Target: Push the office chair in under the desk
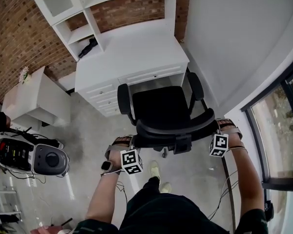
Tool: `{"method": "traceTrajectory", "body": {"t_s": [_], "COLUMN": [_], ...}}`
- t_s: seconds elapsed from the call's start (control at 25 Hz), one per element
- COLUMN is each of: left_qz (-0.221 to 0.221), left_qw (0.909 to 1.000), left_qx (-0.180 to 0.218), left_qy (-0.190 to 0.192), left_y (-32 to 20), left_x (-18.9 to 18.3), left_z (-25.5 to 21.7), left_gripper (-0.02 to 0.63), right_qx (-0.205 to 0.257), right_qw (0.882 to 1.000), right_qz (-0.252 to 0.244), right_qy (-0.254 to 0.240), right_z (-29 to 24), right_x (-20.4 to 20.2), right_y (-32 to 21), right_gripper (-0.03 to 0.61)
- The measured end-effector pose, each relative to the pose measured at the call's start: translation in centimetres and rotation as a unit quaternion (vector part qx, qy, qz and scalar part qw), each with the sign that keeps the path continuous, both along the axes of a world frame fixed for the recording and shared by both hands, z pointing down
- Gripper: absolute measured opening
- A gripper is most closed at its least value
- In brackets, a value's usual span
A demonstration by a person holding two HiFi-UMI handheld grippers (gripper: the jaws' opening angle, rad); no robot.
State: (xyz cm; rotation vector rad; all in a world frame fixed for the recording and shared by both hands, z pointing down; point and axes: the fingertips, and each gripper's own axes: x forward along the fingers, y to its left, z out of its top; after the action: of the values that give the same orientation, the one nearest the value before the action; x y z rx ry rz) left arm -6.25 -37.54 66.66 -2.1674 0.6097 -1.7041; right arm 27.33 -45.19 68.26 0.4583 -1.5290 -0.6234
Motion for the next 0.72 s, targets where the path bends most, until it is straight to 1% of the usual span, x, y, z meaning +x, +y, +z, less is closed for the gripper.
{"method": "traceTrajectory", "body": {"t_s": [0.12, 0.32, 0.4, 0.72], "left_qz": [0.001, 0.000, 0.001, 0.001], "left_qw": [1.0000, 1.0000, 1.0000, 1.0000], "left_qx": [0.004, -0.005, -0.003, -0.002], "left_qy": [-0.002, 0.004, 0.003, 0.006], "left_y": [0.3, -6.1, -7.3, -8.6], "left_x": [0.1, -3.8, -3.9, -3.6], "left_z": [0.7, -1.8, -1.9, -1.9], "left_gripper": [0.092, 0.092, 0.093, 0.092], "right_qx": [0.005, -0.007, -0.008, -0.007], "right_qw": [1.000, 1.000, 1.000, 1.000], "right_qz": [0.001, -0.002, -0.002, -0.003], "right_qy": [-0.002, 0.004, 0.004, 0.011], "right_z": [0.6, -1.8, -2.0, -1.6], "right_x": [0.0, -3.8, -3.9, -3.4], "right_y": [0.2, -6.1, -7.1, -8.8], "right_gripper": [0.117, 0.117, 0.117, 0.117]}}
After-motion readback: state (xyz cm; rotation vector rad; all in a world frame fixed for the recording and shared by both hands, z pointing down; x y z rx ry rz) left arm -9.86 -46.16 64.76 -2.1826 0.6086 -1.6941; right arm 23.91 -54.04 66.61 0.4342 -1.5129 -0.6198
